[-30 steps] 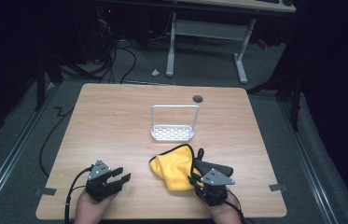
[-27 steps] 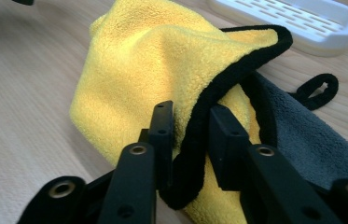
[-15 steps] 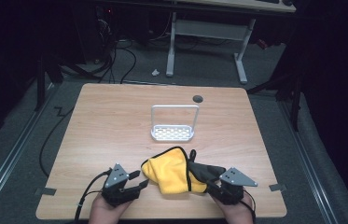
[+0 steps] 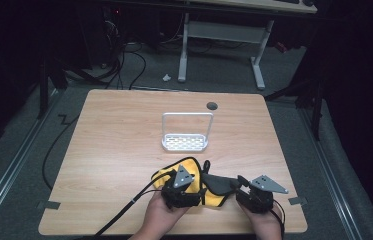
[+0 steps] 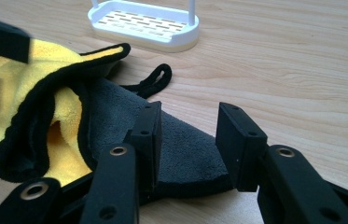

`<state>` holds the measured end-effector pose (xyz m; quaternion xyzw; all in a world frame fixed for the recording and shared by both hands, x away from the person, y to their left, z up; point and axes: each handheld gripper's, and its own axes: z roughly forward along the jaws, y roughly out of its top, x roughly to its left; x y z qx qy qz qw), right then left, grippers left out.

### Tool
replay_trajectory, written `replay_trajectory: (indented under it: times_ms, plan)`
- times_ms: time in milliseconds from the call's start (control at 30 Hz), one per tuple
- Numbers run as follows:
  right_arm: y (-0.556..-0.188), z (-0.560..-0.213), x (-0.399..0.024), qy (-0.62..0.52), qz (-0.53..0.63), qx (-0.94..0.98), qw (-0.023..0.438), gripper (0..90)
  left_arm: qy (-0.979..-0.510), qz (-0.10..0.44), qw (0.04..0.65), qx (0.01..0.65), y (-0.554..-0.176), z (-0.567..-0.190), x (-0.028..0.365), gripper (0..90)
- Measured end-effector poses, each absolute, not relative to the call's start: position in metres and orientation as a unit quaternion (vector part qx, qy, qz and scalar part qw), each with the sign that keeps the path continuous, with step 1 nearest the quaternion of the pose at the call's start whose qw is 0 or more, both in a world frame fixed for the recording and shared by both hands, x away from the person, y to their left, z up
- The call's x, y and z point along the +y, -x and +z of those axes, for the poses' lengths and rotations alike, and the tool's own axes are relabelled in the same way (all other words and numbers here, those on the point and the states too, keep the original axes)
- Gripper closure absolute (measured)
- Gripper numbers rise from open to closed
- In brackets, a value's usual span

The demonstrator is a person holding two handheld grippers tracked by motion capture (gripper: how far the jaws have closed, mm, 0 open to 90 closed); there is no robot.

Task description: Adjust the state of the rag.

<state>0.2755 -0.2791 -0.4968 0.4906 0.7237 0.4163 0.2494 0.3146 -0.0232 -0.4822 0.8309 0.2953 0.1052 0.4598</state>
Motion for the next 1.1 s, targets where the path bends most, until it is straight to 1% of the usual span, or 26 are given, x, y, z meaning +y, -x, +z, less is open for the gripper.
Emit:
replay_trajectory:
  times_ms: [100, 133, 167, 200, 233, 267, 300, 333, 367, 400, 433, 467, 567, 600, 667, 700, 800, 833, 900, 967, 1000, 1100]
  plan:
    - [-0.276, -0.497, -0.278, -0.488, 0.417, 0.726, 0.247, 61.5, -0.835, 0.13, 0.441, 0.301, -0.318, -0.484, -0.031, 38.2]
    - [-0.276, -0.497, -0.278, -0.488, 0.417, 0.726, 0.247, 61.5, -0.835, 0.13, 0.441, 0.301, -0.318, -0.484, -0.031, 41.2]
    - [-0.276, -0.497, -0.277, -0.487, 0.418, 0.727, 0.245, 61.6, -0.839, 0.13, 0.433, 0.305, -0.319, -0.485, -0.032, 41.2]
    - [-0.276, -0.499, -0.274, -0.483, 0.418, 0.732, 0.239, 61.6, -0.845, 0.135, 0.414, 0.311, -0.321, -0.488, -0.033, 54.0]
    - [-0.276, -0.499, -0.274, -0.483, 0.418, 0.732, 0.239, 61.6, -0.845, 0.135, 0.414, 0.311, -0.321, -0.488, -0.033, 60.3]
    - [-0.276, -0.501, -0.27, -0.476, 0.417, 0.74, 0.228, 61.7, -0.847, 0.152, 0.408, 0.306, -0.319, -0.488, -0.03, 70.0]
    - [-0.277, -0.502, -0.267, -0.471, 0.417, 0.746, 0.22, 61.8, -0.846, 0.158, 0.408, 0.305, -0.318, -0.487, -0.029, 76.5]
    - [-0.277, -0.502, -0.267, -0.471, 0.417, 0.746, 0.22, 61.8, -0.846, 0.158, 0.408, 0.305, -0.318, -0.487, -0.029, 80.3]
    - [-0.277, -0.504, -0.265, -0.466, 0.419, 0.749, 0.215, 61.9, -0.842, 0.16, 0.415, 0.305, -0.317, -0.484, -0.024, 80.3]
    - [-0.277, -0.508, -0.257, -0.456, 0.414, 0.762, 0.201, 61.7, -0.837, 0.163, 0.423, 0.307, -0.315, -0.481, -0.019, 82.7]
    - [-0.277, -0.509, -0.254, -0.453, 0.411, 0.766, 0.196, 61.4, -0.834, 0.165, 0.429, 0.307, -0.313, -0.478, -0.014, 83.1]
    - [-0.277, -0.509, -0.254, -0.453, 0.411, 0.766, 0.196, 61.4, -0.834, 0.165, 0.429, 0.307, -0.313, -0.478, -0.014, 83.3]
    - [-0.277, -0.513, -0.24, -0.43, 0.405, 0.786, 0.184, 60.2, -0.823, 0.162, 0.447, 0.312, -0.307, -0.471, 0.005, 83.3]
    - [-0.277, -0.513, -0.238, -0.431, 0.405, 0.786, 0.182, 60.1, -0.823, 0.162, 0.447, 0.312, -0.307, -0.471, 0.005, 83.3]
    - [-0.277, -0.516, -0.231, -0.423, 0.397, 0.795, 0.177, 59.8, -0.816, 0.164, 0.456, 0.316, -0.3, -0.468, 0.023, 83.3]
    - [-0.277, -0.518, -0.229, -0.42, 0.391, 0.8, 0.175, 59.6, -0.816, 0.164, 0.456, 0.316, -0.3, -0.468, 0.023, 83.2]
    - [-0.279, -0.525, -0.223, -0.417, 0.365, 0.813, 0.178, 60.0, -0.807, 0.165, 0.469, 0.319, -0.291, -0.464, 0.046, 83.1]
    - [-0.279, -0.525, -0.223, -0.417, 0.365, 0.813, 0.178, 60.0, -0.807, 0.165, 0.469, 0.319, -0.291, -0.464, 0.046, 83.1]
    - [-0.283, -0.527, -0.224, -0.427, 0.357, 0.811, 0.181, 62.6, -0.801, 0.174, 0.474, 0.322, -0.284, -0.462, 0.063, 83.0]
    - [-0.283, -0.527, -0.225, -0.433, 0.353, 0.808, 0.186, 63.0, -0.8, 0.176, 0.475, 0.322, -0.283, -0.462, 0.067, 83.0]
    - [-0.285, -0.527, -0.227, -0.441, 0.348, 0.805, 0.194, 63.1, -0.797, 0.178, 0.475, 0.327, -0.28, -0.462, 0.077, 83.0]
    - [-0.286, -0.526, -0.232, -0.454, 0.339, 0.798, 0.205, 63.2, -0.796, 0.182, 0.471, 0.334, -0.278, -0.465, 0.09, 82.9]
